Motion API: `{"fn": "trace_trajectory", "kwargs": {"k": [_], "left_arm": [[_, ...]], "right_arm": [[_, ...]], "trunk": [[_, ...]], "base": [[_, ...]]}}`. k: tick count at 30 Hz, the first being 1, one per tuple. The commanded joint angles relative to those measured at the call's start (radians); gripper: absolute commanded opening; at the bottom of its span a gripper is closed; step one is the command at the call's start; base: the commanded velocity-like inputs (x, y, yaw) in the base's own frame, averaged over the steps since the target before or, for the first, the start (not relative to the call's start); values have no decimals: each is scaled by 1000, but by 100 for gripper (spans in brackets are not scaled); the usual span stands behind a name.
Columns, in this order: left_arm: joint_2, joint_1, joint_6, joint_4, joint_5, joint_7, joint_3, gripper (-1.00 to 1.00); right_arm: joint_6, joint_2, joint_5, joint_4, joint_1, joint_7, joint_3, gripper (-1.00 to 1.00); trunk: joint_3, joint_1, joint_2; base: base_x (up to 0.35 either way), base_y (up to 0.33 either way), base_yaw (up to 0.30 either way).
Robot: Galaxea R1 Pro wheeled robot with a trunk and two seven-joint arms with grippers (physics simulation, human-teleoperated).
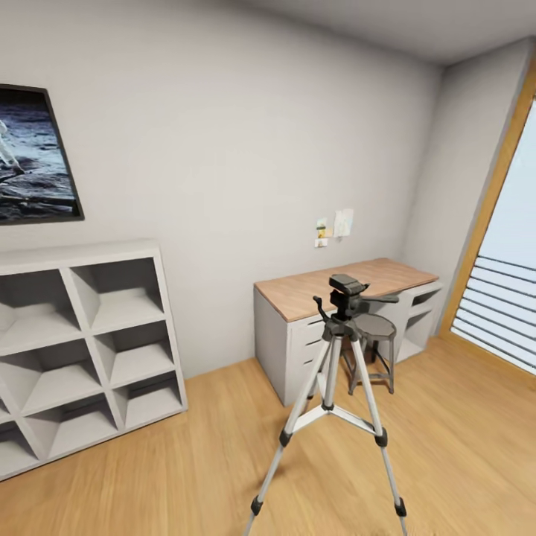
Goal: Attach the digital camera to the camera tripod in the bedroom.
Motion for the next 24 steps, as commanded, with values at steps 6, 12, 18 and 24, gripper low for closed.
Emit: {"fn": "trace_trajectory", "kwargs": {"k": [6, 12, 18, 24], "left_arm": [[0, 0, 3, 0, 5, 2, -7, -100], [0, 0, 3, 0, 5, 2, -8, -100], [-1, 0, 3, 0, 5, 2, -9, -100], [-1, 0, 3, 0, 5, 2, -8, -100]], "right_arm": [[-6, 2, 6, 3, -1, 3, -8, 100], [-6, 3, 6, 3, -1, 4, -8, 100], [-6, 3, 6, 3, -1, 4, -8, 100], [-6, 3, 6, 3, -1, 4, -8, 100]], "trunk": [[0, 0, -1], [0, 0, -1], [0, 0, -1], [0, 0, -1]], "base": [[0, 0, -295], [0, 0, -295], [0, 0, -295], [0, 0, -295]]}}
